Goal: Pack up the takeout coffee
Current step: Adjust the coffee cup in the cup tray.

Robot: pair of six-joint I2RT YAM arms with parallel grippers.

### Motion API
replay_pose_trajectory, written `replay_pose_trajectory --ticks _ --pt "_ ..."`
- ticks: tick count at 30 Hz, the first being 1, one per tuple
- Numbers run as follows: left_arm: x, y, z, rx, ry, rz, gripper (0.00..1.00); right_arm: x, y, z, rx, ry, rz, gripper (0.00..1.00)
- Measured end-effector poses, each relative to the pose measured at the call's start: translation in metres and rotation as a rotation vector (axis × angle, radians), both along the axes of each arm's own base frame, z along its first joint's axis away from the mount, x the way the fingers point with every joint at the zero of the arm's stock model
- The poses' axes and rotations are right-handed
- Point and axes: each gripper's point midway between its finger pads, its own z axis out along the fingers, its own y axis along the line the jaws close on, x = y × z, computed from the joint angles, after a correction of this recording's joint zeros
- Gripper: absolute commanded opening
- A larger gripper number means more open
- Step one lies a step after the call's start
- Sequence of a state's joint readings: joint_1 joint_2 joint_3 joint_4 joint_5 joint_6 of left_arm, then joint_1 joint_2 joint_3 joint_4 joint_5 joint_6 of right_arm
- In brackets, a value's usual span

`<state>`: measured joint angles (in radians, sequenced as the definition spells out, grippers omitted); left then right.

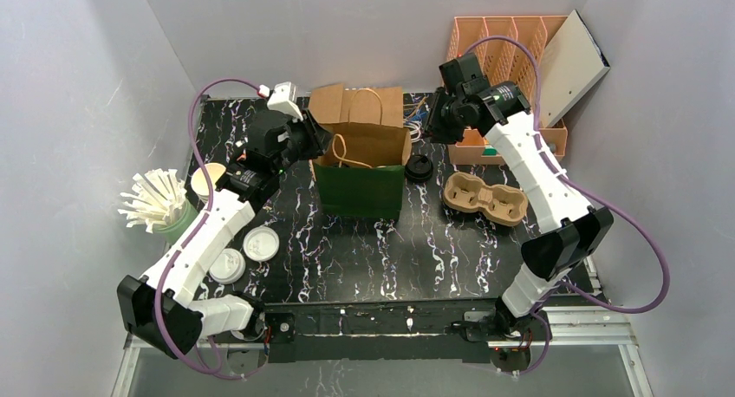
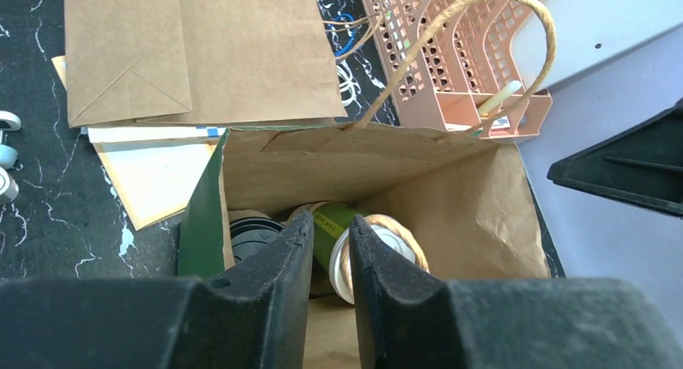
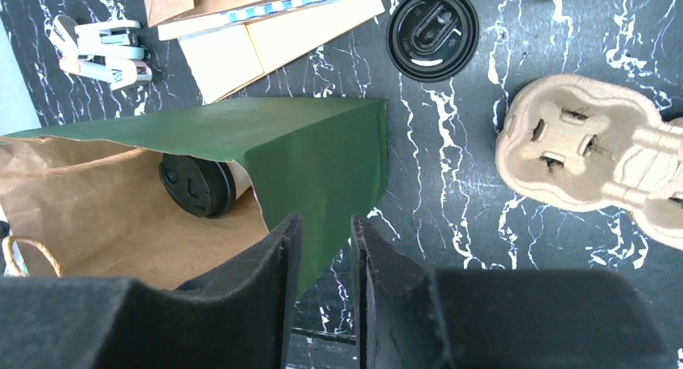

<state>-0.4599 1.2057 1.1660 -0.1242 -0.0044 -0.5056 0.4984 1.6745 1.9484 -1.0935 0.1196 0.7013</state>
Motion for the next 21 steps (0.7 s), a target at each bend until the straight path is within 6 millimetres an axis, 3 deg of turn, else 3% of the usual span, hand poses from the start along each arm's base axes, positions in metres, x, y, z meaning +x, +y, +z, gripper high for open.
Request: replay_pose_trajectory --ticks 7,11,13,18,21 --pt "0.0 0.015 -0.003 0.05 0.007 0.062 0.36 0.007 0.001 0.01 -0.022 -0.066 0.054 0.56" --pt "-0.006 0.032 0.011 0.086 -0.02 0.117 0.44 0.01 -0.004 0.016 -0.049 -0.149 0.09 0.68" --pt "-0.014 0.043 0.02 0.099 -0.044 0.149 0.46 0.004 -0.011 0.017 -0.065 -0.193 0.109 0.78" --pt "-0.033 0.07 0.041 0.103 -0.086 0.234 0.59 -0.024 -0.028 0.02 -0.072 -0.286 0.156 0.89" --pt "-0.041 0.084 0.043 0.12 -0.069 0.288 0.61 -0.034 -0.032 0.033 -0.054 -0.341 0.177 0.91"
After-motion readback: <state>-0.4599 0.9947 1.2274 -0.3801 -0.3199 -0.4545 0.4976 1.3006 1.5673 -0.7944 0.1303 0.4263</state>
